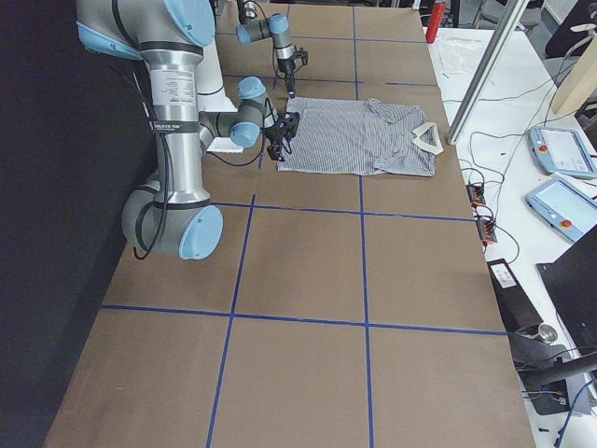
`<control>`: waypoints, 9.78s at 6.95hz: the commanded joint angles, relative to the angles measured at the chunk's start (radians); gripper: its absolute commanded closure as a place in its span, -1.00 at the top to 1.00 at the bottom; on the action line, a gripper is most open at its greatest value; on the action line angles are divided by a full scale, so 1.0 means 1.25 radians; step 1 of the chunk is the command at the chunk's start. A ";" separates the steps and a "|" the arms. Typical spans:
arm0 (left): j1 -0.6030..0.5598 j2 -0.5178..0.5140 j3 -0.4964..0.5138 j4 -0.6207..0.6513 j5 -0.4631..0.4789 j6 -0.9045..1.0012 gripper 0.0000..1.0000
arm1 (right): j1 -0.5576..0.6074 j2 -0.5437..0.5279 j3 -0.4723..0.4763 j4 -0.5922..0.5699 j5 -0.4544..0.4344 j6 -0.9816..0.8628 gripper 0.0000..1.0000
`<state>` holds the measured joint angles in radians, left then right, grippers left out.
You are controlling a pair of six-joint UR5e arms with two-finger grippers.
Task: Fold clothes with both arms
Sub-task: 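Grasp the hem corners with both grippers, then lift the hem with both grippers and carry it toward the collar, then lay the hem down near the collar with both grippers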
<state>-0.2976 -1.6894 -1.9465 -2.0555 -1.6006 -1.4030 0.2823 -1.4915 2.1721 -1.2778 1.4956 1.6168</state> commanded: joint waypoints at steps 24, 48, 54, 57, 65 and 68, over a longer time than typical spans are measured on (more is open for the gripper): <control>0.012 -0.038 -0.004 0.001 -0.007 -0.002 -1.00 | -0.123 0.079 -0.147 -0.031 -0.167 0.119 0.21; 0.011 -0.043 -0.049 0.010 -0.027 0.002 -1.00 | -0.096 0.096 -0.112 -0.067 -0.190 0.112 -1.00; -0.058 -0.258 -0.484 0.698 -0.191 0.015 -1.00 | -0.024 0.130 0.389 -0.596 -0.021 0.103 -1.00; -0.244 -0.309 -0.338 0.692 -0.197 0.172 -1.00 | 0.151 0.286 0.196 -0.592 0.019 -0.003 -1.00; -0.415 -0.401 0.281 0.214 -0.182 0.315 -1.00 | 0.361 0.501 -0.515 -0.137 0.053 -0.081 -1.00; -0.408 -0.422 0.391 0.131 -0.150 0.315 -1.00 | 0.345 0.505 -0.617 -0.048 0.047 -0.081 -1.00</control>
<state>-0.8120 -2.2082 -1.4884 -1.8690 -1.7936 -1.0095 0.7232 -0.8627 1.4454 -1.3726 1.5576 1.5153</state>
